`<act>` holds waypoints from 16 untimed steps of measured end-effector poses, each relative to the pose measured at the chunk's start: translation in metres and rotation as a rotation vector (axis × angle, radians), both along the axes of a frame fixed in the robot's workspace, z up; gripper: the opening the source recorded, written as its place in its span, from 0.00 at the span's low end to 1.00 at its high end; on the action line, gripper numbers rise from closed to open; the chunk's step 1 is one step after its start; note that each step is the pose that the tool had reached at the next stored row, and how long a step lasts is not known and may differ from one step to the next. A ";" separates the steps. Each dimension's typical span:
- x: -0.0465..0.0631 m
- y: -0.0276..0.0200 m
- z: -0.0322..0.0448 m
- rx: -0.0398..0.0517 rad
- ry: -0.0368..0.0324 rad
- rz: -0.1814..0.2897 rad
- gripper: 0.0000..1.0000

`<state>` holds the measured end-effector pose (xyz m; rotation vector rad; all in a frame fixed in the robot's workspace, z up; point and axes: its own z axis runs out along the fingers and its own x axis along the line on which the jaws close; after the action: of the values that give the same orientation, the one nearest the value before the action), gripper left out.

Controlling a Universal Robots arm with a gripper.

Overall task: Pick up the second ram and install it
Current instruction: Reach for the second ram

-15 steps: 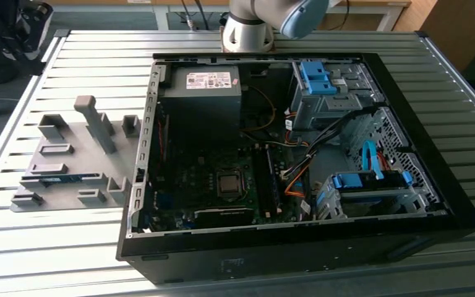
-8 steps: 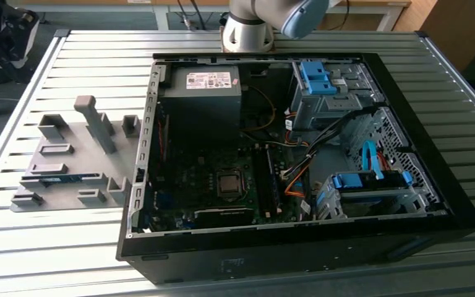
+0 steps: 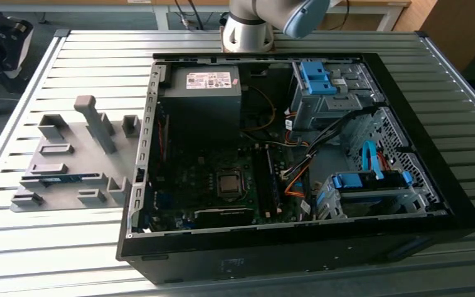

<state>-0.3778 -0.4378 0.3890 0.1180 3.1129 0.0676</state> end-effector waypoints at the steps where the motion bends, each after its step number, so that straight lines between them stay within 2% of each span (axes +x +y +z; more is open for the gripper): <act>1: 0.000 -0.0001 0.0000 0.0000 0.0000 0.000 0.11; 13: 0.000 -0.0008 0.0000 0.0001 0.0005 0.000 0.11; 14: 0.000 -0.0008 -0.0002 0.0011 0.0023 0.000 0.11; 16: 0.000 -0.0008 -0.0005 0.0055 0.0151 0.000 0.11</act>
<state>-0.3779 -0.4386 0.3886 0.1190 3.1280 0.0757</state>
